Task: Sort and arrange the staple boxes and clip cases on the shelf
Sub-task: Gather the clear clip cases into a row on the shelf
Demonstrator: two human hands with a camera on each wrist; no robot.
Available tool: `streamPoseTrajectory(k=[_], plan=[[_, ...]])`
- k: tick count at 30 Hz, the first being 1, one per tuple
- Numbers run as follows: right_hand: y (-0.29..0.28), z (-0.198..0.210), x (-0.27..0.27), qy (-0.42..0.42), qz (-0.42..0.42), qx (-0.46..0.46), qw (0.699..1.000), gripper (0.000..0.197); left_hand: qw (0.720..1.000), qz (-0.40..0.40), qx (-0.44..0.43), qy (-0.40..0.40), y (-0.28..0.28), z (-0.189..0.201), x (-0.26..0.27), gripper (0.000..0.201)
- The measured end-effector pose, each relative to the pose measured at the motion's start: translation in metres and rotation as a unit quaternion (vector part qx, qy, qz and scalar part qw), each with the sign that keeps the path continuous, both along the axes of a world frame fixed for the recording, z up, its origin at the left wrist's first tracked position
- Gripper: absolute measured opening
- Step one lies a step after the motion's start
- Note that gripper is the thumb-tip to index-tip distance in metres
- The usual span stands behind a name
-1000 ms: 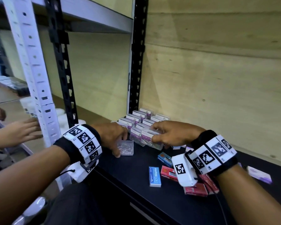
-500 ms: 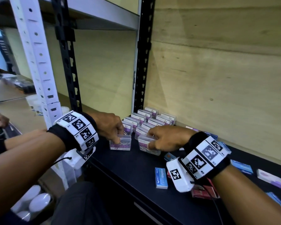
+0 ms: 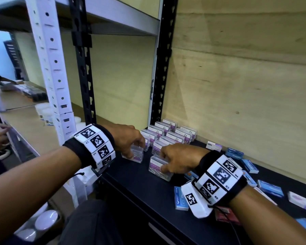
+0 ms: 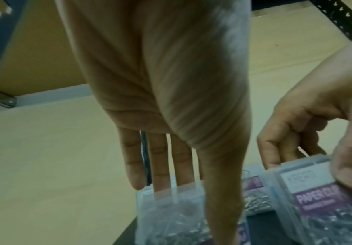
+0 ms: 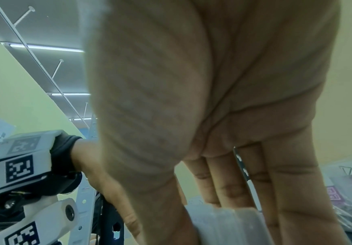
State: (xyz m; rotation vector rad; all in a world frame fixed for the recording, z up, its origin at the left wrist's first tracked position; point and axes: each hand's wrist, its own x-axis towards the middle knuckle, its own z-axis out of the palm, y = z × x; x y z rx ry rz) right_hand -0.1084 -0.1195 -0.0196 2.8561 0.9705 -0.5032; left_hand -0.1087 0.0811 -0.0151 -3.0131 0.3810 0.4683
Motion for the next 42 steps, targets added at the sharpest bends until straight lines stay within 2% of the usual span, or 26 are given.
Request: streamPoseTrajectory(k=[3, 6, 8, 15, 18, 21, 26, 31, 37, 42], plan=[[-0.001, 0.0, 0.0, -0.003, 0.004, 0.004, 1.0, 0.039, 1.0, -0.012, 0.003, -0.006, -0.006, 0.001, -0.001, 0.051], [-0.004, 0.0, 0.0, 0.005, -0.002, 0.018, 1.0, 0.043, 1.0, -0.019, 0.003, -0.011, -0.005, 0.005, -0.001, 0.068], [-0.006, 0.0, 0.001, 0.008, -0.007, 0.022, 1.0, 0.045, 1.0, -0.003, -0.019, -0.005, -0.003, 0.008, -0.001, 0.072], [-0.006, 0.002, -0.002, 0.005, -0.005, 0.022, 1.0, 0.041, 0.995, 0.031, -0.096, -0.019, 0.002, 0.008, -0.002, 0.043], [-0.006, 0.003, -0.003, 0.008, -0.01, 0.026, 1.0, 0.041, 0.993, 0.052, -0.109, -0.013, 0.007, 0.005, -0.001, 0.04], [-0.005, 0.004, -0.005, 0.013, -0.017, 0.037, 0.999, 0.038, 0.993, 0.078, -0.092, -0.004, 0.009, 0.006, 0.0, 0.046], [-0.006, 0.012, -0.006, 0.005, -0.014, 0.056, 0.998, 0.036, 0.994, 0.096, 0.049, -0.013, 0.006, 0.012, 0.0, 0.046], [-0.011, 0.012, -0.005, 0.004, -0.018, 0.083, 0.996, 0.03, 0.986, 0.107, 0.124, -0.025, -0.004, 0.012, 0.0, 0.052], [-0.013, 0.01, -0.007, -0.006, -0.009, 0.095, 0.995, 0.026, 0.984, 0.092, 0.149, -0.042, -0.009, 0.006, 0.002, 0.052], [-0.017, 0.011, -0.01, -0.004, -0.01, 0.106, 0.994, 0.032, 0.992, 0.08, 0.083, -0.042, -0.006, 0.006, 0.005, 0.052]])
